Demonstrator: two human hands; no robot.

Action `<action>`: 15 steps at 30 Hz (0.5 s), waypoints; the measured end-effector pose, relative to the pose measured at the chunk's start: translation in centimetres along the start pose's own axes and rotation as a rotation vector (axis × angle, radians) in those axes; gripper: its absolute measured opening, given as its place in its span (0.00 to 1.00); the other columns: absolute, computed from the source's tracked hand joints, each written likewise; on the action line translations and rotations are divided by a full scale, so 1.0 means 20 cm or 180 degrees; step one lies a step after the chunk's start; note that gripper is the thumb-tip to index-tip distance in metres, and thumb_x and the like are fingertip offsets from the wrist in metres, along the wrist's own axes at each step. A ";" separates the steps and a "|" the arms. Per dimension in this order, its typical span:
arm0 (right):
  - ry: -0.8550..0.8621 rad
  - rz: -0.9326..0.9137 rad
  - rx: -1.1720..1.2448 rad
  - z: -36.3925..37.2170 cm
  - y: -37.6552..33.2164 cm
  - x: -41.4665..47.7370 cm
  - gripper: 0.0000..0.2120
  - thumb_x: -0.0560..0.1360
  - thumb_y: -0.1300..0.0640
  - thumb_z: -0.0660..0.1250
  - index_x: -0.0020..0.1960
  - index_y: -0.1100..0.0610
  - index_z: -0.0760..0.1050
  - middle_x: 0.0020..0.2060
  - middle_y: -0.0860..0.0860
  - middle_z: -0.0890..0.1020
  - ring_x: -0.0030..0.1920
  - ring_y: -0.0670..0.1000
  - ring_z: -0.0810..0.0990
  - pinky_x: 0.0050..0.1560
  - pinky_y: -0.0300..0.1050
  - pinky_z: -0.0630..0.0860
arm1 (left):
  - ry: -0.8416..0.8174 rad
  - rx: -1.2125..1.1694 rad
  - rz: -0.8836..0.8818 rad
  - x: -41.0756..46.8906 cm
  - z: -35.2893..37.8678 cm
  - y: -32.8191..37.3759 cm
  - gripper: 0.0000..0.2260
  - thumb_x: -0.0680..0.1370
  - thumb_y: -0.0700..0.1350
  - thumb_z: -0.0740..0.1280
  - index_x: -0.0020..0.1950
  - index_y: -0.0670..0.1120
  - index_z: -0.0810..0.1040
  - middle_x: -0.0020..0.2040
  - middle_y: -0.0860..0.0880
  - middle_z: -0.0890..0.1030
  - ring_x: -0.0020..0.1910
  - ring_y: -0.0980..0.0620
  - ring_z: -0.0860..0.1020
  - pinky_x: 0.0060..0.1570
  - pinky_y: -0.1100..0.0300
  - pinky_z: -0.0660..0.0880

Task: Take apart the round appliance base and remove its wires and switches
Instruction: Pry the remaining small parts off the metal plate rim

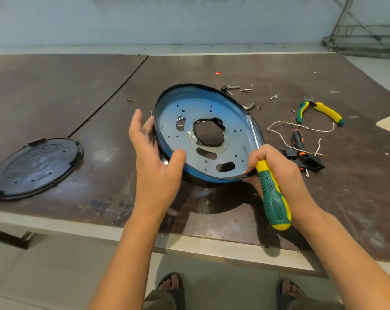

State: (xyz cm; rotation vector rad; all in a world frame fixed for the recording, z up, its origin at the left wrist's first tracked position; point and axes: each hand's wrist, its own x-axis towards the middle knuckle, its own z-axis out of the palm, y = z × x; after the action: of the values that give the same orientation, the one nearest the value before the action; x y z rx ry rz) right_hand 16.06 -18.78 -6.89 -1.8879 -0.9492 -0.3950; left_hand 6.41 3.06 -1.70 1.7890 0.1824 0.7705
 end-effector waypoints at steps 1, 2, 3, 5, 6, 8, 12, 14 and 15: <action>0.0011 -0.0052 -0.0040 0.00 0.01 0.00 0.29 0.66 0.74 0.79 0.49 0.45 0.71 0.46 0.46 0.77 0.49 0.46 0.81 0.50 0.38 0.80 | 0.0002 -0.0039 -0.0147 0.00 0.00 -0.01 0.38 0.75 0.39 0.65 0.80 0.52 0.50 0.73 0.56 0.66 0.71 0.62 0.67 0.70 0.63 0.68; 0.0005 -0.0135 -0.0099 0.00 0.01 0.01 0.29 0.66 0.72 0.80 0.49 0.45 0.70 0.47 0.45 0.77 0.49 0.45 0.81 0.51 0.36 0.78 | 0.0019 0.0005 -0.0239 0.00 0.00 -0.02 0.36 0.75 0.40 0.64 0.79 0.52 0.52 0.69 0.62 0.69 0.69 0.65 0.69 0.67 0.66 0.70; -0.0027 -0.0233 -0.0162 0.00 0.02 0.01 0.30 0.66 0.71 0.80 0.50 0.42 0.70 0.47 0.45 0.76 0.49 0.44 0.81 0.52 0.33 0.76 | 0.0046 0.0109 -0.0285 0.00 0.00 -0.03 0.33 0.74 0.41 0.63 0.78 0.53 0.55 0.65 0.67 0.70 0.65 0.68 0.70 0.63 0.70 0.71; -0.0058 -0.0256 -0.0155 0.00 0.02 0.02 0.34 0.67 0.69 0.80 0.52 0.36 0.68 0.48 0.42 0.76 0.48 0.44 0.81 0.52 0.33 0.76 | 0.0080 0.0353 -0.0373 0.00 -0.01 -0.04 0.30 0.75 0.41 0.62 0.77 0.54 0.59 0.61 0.66 0.72 0.62 0.69 0.71 0.56 0.73 0.72; -0.0054 -0.0207 -0.0093 0.00 0.02 0.04 0.36 0.67 0.69 0.80 0.53 0.33 0.67 0.48 0.40 0.76 0.46 0.45 0.81 0.50 0.36 0.76 | 0.0082 0.0452 -0.0434 0.01 -0.01 -0.06 0.30 0.76 0.40 0.62 0.77 0.53 0.60 0.63 0.62 0.72 0.62 0.67 0.71 0.56 0.72 0.73; -0.0079 -0.0223 -0.0062 0.01 0.03 0.05 0.37 0.66 0.68 0.80 0.53 0.32 0.67 0.49 0.40 0.75 0.45 0.45 0.81 0.49 0.40 0.77 | 0.0051 0.0564 -0.0589 0.01 0.00 -0.08 0.29 0.78 0.39 0.61 0.77 0.52 0.58 0.68 0.55 0.70 0.64 0.61 0.72 0.62 0.63 0.75; -0.0078 -0.0491 -0.0295 -0.04 0.00 0.04 0.33 0.66 0.70 0.80 0.52 0.39 0.67 0.49 0.46 0.78 0.52 0.43 0.80 0.58 0.33 0.74 | -0.0114 0.0703 -0.0746 0.00 0.02 -0.09 0.29 0.79 0.38 0.60 0.78 0.53 0.54 0.74 0.50 0.64 0.68 0.56 0.67 0.69 0.53 0.71; -0.0046 -0.0460 -0.0265 -0.04 -0.04 0.03 0.31 0.66 0.71 0.79 0.51 0.43 0.67 0.49 0.50 0.80 0.53 0.44 0.82 0.58 0.33 0.74 | -0.0138 0.0851 -0.0773 0.00 0.02 -0.10 0.28 0.79 0.38 0.59 0.77 0.52 0.56 0.76 0.50 0.61 0.67 0.58 0.65 0.70 0.54 0.68; -0.0023 -0.0382 -0.0237 -0.04 -0.05 0.03 0.29 0.66 0.70 0.79 0.51 0.45 0.67 0.50 0.51 0.80 0.54 0.45 0.82 0.57 0.33 0.75 | -0.0136 0.0995 -0.0752 0.00 0.02 -0.10 0.26 0.79 0.38 0.59 0.76 0.51 0.59 0.77 0.51 0.59 0.69 0.56 0.64 0.72 0.52 0.66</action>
State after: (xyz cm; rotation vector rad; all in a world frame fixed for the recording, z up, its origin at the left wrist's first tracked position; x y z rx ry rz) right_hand 15.79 -19.07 -5.52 -1.9057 -1.0693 -0.5014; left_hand 7.16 3.52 -3.61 2.0301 0.4994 0.5557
